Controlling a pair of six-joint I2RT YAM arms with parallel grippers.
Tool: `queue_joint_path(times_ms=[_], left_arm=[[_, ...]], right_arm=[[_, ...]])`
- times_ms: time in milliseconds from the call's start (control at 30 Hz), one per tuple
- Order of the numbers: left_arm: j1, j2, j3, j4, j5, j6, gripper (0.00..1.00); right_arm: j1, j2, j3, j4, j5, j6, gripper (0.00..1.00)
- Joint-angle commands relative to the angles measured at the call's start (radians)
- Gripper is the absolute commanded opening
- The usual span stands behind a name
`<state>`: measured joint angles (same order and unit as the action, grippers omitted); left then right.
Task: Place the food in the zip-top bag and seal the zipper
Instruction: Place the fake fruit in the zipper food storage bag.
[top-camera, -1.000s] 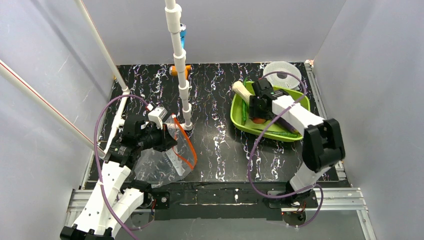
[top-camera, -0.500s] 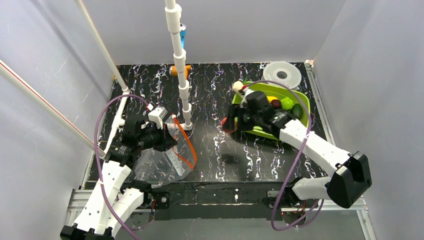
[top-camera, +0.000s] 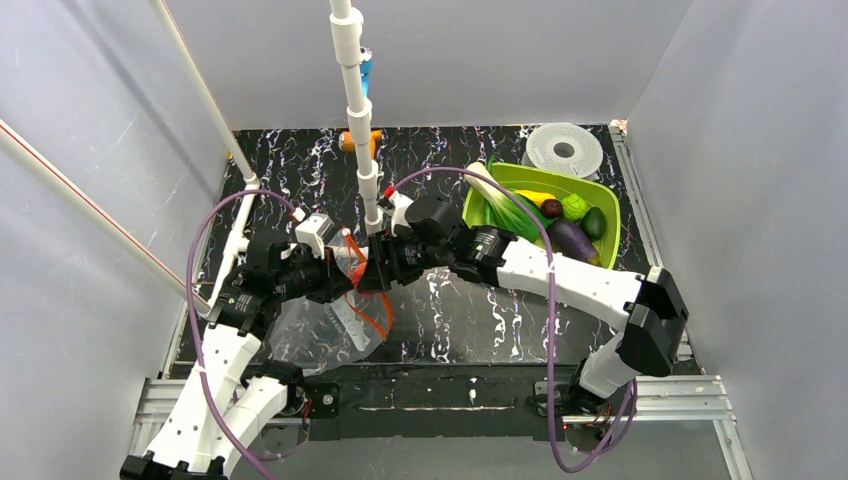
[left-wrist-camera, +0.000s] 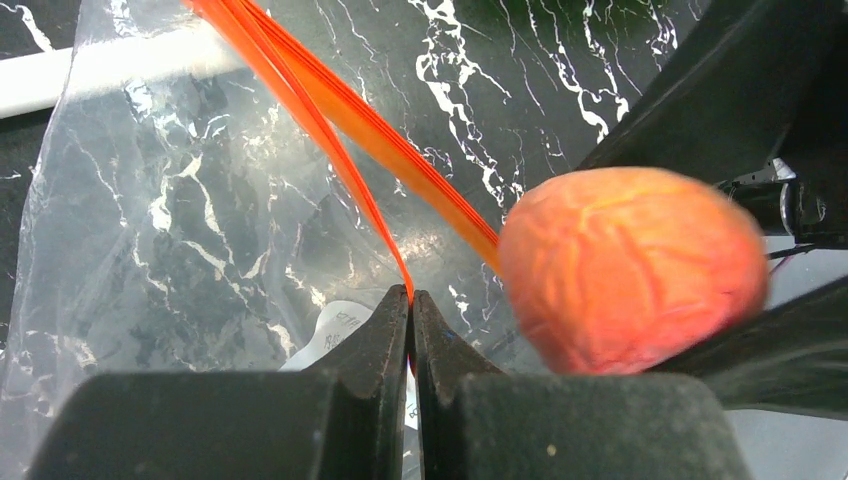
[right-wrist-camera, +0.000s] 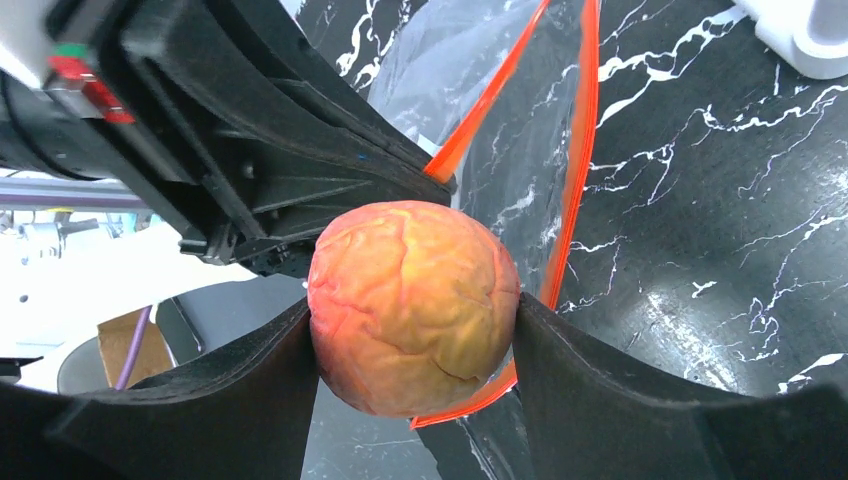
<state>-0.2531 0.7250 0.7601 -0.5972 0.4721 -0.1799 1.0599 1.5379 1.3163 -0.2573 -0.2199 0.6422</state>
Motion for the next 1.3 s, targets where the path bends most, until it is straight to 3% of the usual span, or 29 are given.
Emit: queue_joint_path(times_ms=[0,133,367,633,1267], left_arm=[[-0.004,-0.037,-0.012,0.021,0.02,0.006,0.0],[-0.005,-0.063,-0.016,0.028,0.02,0.005,0.0],[-0.005,-0.079,-0.018,0.034,0.03,0.005,0.0],[-0.005,-0.088,-0.019,0.037,0.036,0.005,0.0],[-0.006,-0.088,-0.021,0.042,0.039,0.004,0.0]], right_arm=[[0.011,0.038,0.058,0.021,0.007,-0.003,0.4],[0.012,0.066,0.054,0.021,0.011,0.013,0.46],[0.012,0.081,0.045,0.024,0.037,0.023,0.7],[0.014,0.051,0.024,0.027,0.05,0.016,0.88],[0.009,-0.051,-0.083,-0.022,0.179,0.033,0.86]])
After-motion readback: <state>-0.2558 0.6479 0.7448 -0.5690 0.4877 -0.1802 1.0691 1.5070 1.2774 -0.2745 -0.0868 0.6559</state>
